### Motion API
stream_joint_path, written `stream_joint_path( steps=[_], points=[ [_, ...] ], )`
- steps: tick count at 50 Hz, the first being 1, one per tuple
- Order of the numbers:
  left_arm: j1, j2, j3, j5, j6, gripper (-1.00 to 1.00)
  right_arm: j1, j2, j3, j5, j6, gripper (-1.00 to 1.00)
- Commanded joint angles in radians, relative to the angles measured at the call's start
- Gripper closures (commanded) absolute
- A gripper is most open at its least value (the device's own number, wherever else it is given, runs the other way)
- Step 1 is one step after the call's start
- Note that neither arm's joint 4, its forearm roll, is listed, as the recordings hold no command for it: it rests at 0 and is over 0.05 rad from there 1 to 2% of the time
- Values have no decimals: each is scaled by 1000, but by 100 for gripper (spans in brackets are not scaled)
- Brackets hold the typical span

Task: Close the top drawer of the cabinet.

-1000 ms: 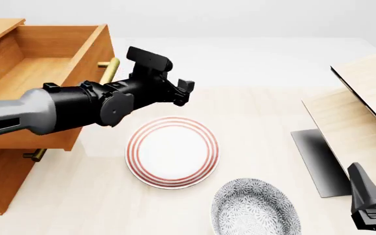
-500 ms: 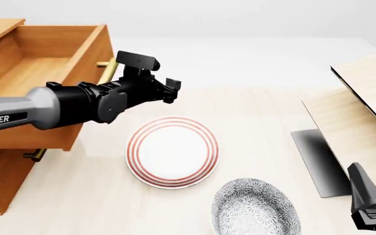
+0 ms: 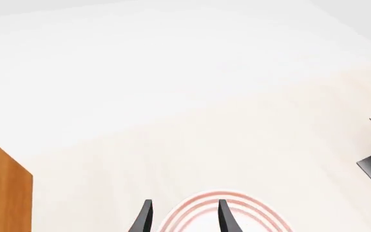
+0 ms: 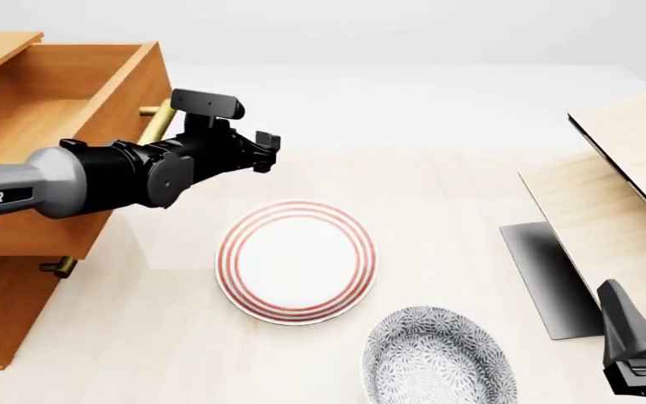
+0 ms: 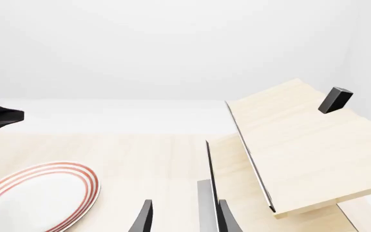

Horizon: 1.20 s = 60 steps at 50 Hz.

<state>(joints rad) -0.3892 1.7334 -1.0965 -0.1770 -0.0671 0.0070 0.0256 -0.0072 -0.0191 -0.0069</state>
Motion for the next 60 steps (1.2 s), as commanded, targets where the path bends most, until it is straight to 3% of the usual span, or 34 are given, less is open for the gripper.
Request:
stream_joint_path(
  steps=[1,60],
  points=[
    [43,-3,15,-8,-2,-100,0,0,0,0,0,-100],
    [245,-79,126,-38,8,-100,0,0,0,0,0,-100]
  ],
)
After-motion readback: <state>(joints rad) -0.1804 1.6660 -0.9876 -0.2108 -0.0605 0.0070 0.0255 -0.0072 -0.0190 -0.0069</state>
